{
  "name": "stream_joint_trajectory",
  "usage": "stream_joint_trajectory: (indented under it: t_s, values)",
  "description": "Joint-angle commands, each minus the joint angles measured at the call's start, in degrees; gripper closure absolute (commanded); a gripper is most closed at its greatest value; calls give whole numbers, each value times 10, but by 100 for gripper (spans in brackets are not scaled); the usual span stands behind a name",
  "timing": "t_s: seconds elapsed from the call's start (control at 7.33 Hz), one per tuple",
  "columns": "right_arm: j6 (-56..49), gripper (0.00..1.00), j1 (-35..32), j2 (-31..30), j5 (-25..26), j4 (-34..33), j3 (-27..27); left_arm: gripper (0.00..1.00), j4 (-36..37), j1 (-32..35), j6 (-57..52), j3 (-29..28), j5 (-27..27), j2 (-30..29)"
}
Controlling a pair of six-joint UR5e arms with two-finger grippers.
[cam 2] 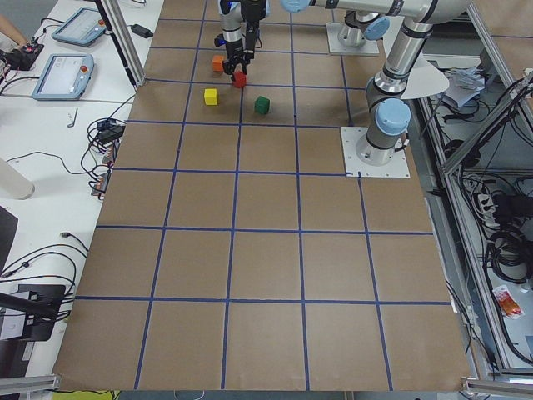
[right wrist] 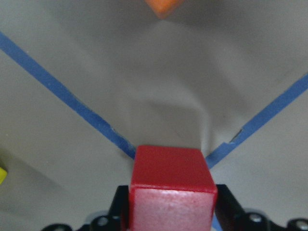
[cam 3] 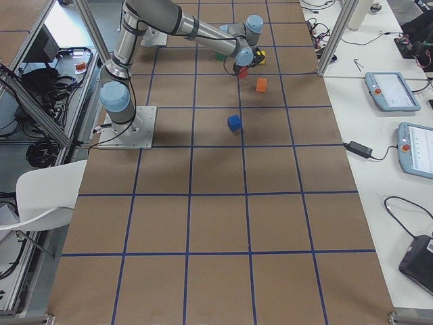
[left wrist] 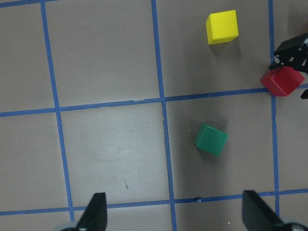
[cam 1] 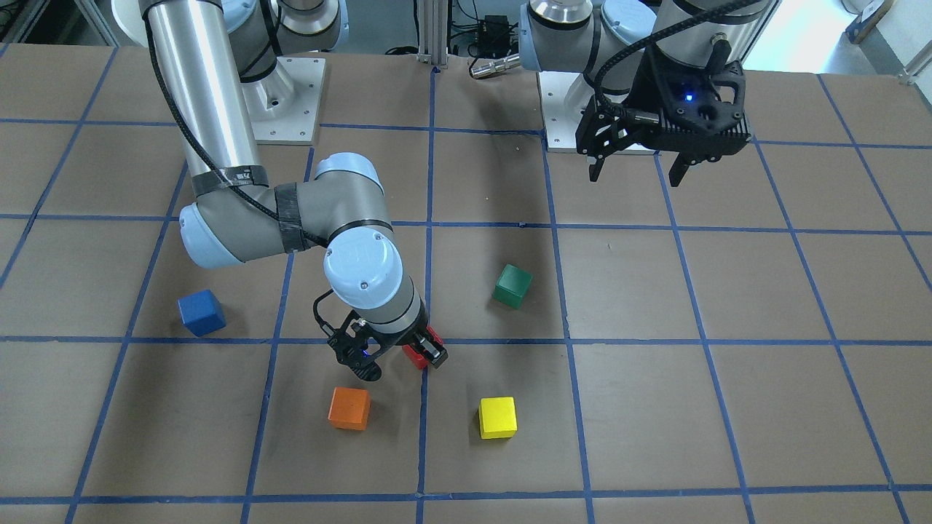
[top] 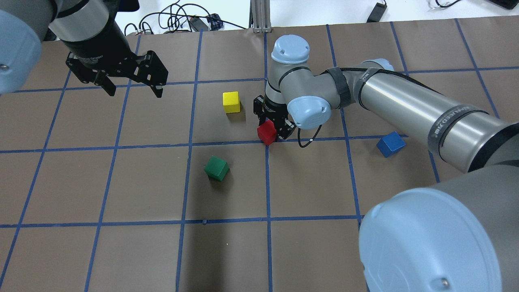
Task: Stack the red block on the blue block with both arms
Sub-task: 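Reach the right gripper to the red cube and grasp it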
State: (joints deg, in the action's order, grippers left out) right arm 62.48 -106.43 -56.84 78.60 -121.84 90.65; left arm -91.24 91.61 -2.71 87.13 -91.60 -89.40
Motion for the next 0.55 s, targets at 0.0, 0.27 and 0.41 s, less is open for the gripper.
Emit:
stream_joint_trajectory:
  t_s: [0.0,0.27,0.41]
  values:
    - [-1,100,0,-3,-14,-2,-1,0,0,1,1,3,-2,4]
    - [-3,100,2,-6,-6,9,-29,0,0,3,3,4,-2,4]
    - [-10,100,10,-16,-1,66,-69,0,0,3,6,4,-2,6]
